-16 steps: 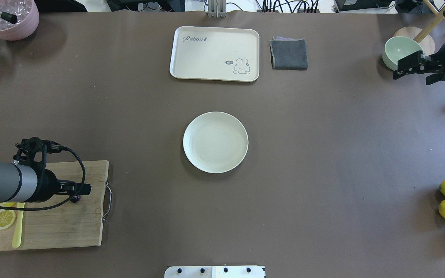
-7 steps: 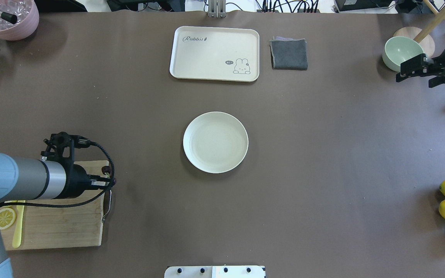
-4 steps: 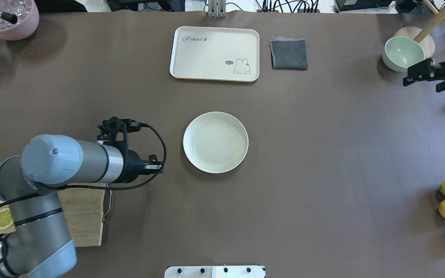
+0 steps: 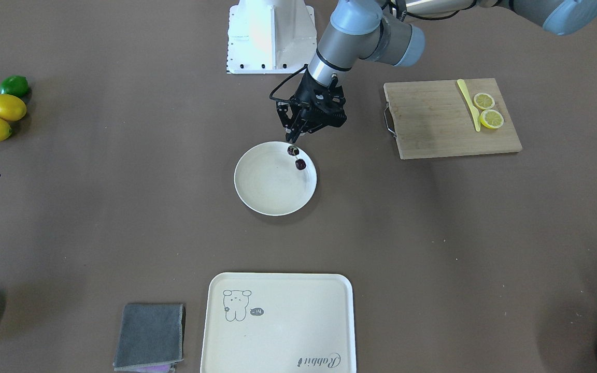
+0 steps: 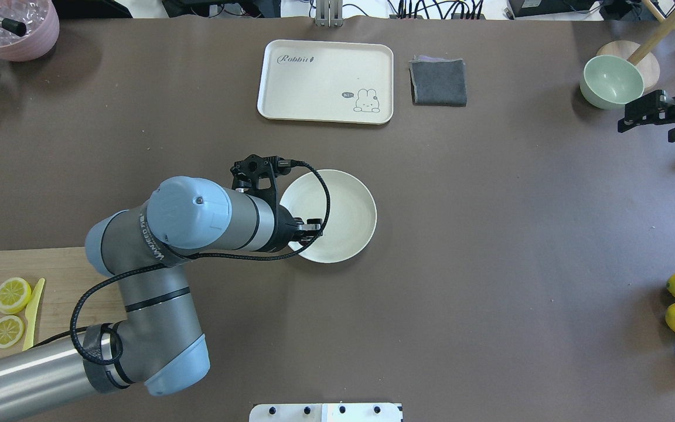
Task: Place red cherry on plate
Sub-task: 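Lift the cherries and carry them over the white plate with the left gripper, then lower the cherries onto the plate and open the left gripper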
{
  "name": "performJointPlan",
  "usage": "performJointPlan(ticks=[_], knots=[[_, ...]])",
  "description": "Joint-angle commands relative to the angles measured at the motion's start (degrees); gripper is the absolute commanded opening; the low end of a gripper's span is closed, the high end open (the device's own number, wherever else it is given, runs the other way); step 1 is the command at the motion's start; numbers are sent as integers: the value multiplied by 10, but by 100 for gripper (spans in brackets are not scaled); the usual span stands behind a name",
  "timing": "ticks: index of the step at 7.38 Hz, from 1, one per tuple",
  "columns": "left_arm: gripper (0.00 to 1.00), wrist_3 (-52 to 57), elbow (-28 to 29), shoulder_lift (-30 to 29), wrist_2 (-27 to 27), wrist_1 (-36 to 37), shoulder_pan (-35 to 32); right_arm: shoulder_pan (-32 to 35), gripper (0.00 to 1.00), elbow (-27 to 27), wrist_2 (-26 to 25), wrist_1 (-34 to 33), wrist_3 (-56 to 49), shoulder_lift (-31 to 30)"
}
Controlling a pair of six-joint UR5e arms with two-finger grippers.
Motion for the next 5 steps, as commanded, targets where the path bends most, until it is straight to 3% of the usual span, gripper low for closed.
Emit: performJointPlan(ticks=[1,2,3,5], knots=[[97,1,4,-10,1,1,-9,0,100,4,1,0,0,-3],[97,9,-11,6,-15,6,-39,0,100,4,1,6,-1,-17],[97,26,-29,35,-66,30,-76,0,100,1,3,28,-1,-36],[97,197,-108,72,-142,201,-178,3,100,-3,15,29,-8,-90]])
